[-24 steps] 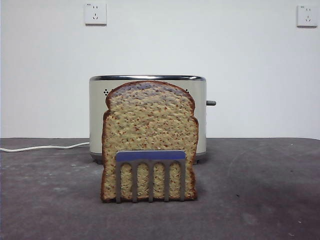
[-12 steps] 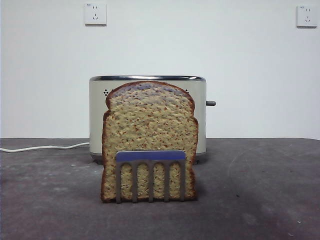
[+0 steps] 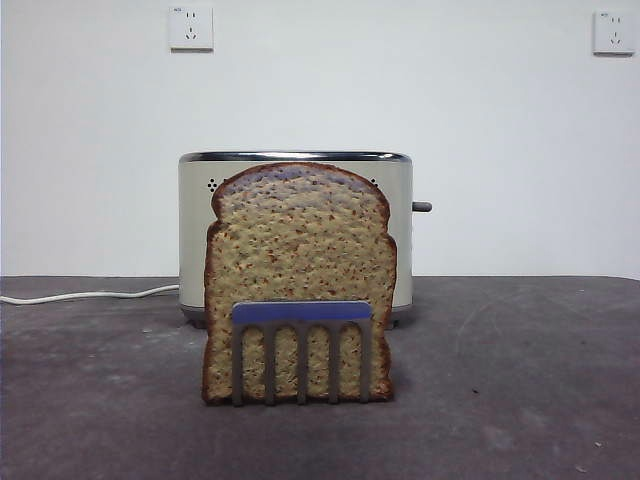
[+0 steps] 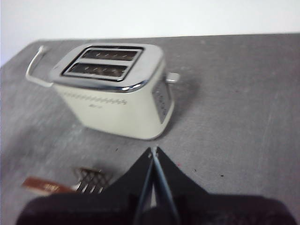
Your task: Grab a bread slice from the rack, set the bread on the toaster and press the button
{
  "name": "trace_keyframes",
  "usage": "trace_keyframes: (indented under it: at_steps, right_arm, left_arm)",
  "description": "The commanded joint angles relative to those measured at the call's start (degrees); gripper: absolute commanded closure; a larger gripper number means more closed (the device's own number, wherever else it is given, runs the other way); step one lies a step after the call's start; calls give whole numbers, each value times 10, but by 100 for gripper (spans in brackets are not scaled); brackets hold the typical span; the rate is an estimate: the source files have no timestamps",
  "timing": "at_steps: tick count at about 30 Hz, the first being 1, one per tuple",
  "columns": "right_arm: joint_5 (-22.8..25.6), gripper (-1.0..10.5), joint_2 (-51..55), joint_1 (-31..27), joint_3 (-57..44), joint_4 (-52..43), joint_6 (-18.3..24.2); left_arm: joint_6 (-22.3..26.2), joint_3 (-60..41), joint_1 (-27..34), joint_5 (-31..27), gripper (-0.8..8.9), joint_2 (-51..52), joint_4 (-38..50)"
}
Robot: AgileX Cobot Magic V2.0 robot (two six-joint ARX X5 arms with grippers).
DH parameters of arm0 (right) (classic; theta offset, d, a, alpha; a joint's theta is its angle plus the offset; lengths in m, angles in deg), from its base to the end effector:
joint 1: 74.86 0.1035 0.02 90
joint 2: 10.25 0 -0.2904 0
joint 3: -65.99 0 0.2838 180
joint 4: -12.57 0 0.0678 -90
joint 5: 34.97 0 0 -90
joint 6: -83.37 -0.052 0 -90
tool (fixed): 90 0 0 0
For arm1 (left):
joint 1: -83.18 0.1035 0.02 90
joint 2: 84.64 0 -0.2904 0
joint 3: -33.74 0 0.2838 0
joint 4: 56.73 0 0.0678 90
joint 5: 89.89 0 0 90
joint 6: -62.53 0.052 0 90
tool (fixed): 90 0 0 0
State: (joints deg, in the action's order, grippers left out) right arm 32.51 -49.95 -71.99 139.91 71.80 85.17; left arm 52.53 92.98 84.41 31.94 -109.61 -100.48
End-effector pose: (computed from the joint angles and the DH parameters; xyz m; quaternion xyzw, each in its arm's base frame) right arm 0.1350 0.0267 0.3996 0.0220 0.2100 0.2179 0.9529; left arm 0.1023 -0.0252 0.3675 -0.1072 0.1018 -0.2551 0.9556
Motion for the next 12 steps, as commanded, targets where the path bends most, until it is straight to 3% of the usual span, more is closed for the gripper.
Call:
trace_keyframes:
  at_steps: [1,5,12]
  right_arm:
    - [0,959,-24,16,50,45,54]
    - [0,959,-52,38,105,97,63]
    - [0,959,-59,63,124,134,67]
  left_arm:
    - [66,66,-37,17,821,-46,-43]
    - [118,153,-90,16,821,-99,-116]
    - [147,195,-124,14,822,-125,-168]
